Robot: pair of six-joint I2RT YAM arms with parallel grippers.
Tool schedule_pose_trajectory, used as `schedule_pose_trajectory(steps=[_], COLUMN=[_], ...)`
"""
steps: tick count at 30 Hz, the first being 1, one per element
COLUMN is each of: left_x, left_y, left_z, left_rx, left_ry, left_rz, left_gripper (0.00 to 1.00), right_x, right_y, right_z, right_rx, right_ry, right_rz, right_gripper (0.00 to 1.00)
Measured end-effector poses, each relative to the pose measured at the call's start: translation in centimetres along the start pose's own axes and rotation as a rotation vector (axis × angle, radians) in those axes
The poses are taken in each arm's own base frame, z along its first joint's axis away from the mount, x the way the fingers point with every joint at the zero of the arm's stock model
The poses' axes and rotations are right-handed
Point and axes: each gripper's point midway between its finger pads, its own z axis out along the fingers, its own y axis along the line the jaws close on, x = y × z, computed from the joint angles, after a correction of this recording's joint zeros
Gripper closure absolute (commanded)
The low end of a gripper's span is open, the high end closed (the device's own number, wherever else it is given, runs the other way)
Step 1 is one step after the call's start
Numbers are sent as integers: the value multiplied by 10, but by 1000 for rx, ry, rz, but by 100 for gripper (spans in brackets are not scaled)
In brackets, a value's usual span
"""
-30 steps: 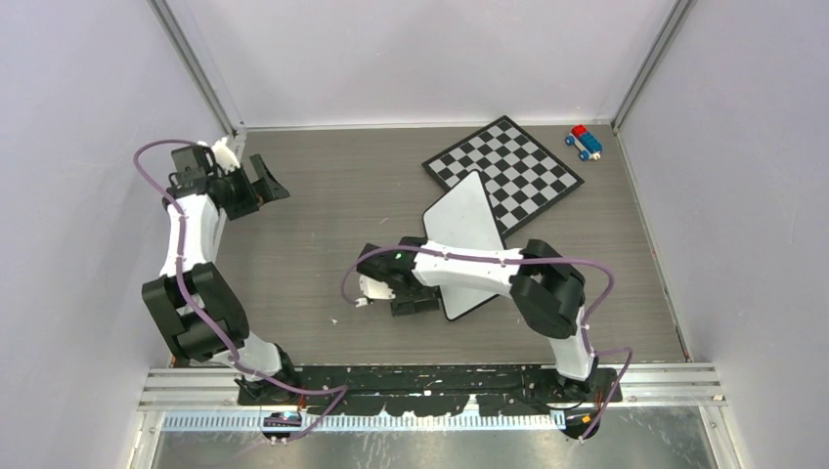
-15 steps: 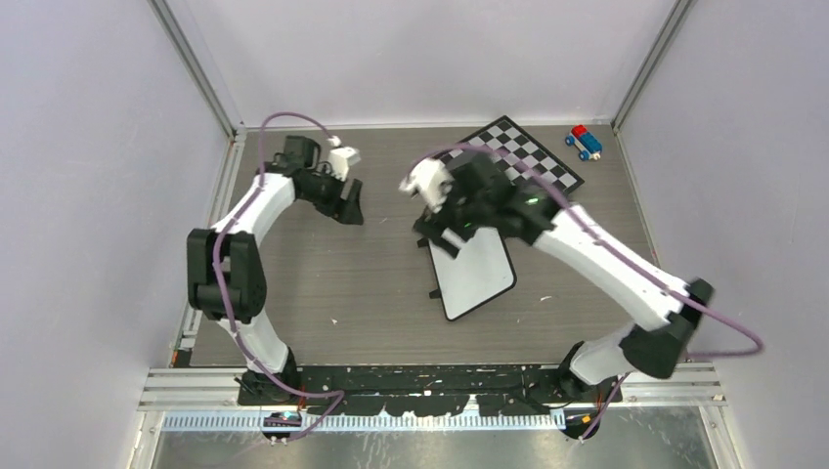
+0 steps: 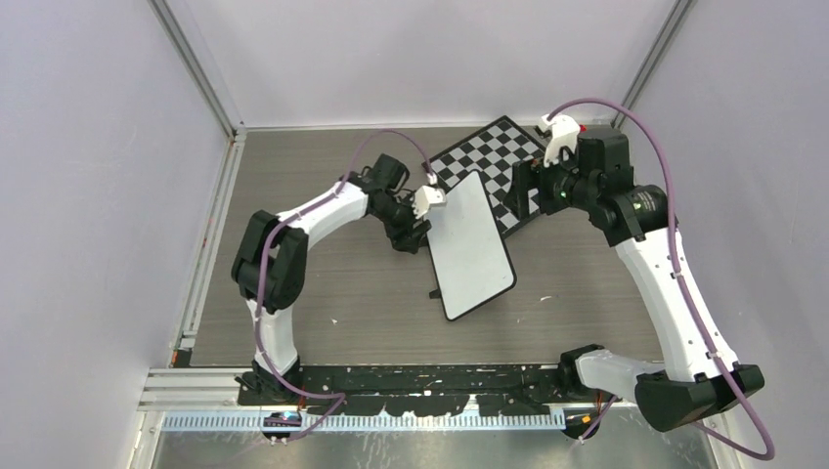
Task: Write a sentence on the whiteboard
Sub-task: Move the whiteboard stand to the center of the board.
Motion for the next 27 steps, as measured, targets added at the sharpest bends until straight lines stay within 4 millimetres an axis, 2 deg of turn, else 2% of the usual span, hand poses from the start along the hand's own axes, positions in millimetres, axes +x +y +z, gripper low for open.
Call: schedule_pose_trajectory(steps=[4,9,12,16,21,23,27], left_x=[-3,2,4,6,6,9,30], left_y=[-8,-7,-3,2,6,6,-9], left_z=[23,44,55,66,67,64,48], left_rx=[25,21,8,-10,-30,-49,-54], left_ry=[13,39,50,55,56,47,71], left_rz=[70,112,133,143,150,165,154], left_gripper=[45,51,58,74,99,100,100], right_x=[5,2,1,1,3,5,11], right_y=[-16,-16,-13,-12,-13,-14,-16], right_z=[0,-4,-5,-5,-3,0,6], right_rx=[30,14,0,-6,-4,-2,-2], right_ry=[5,-13,-15,-15,-7,2,26], right_rz=[76,104,118,125,129,131,139], right_gripper=[11,11,11,11,11,11,11])
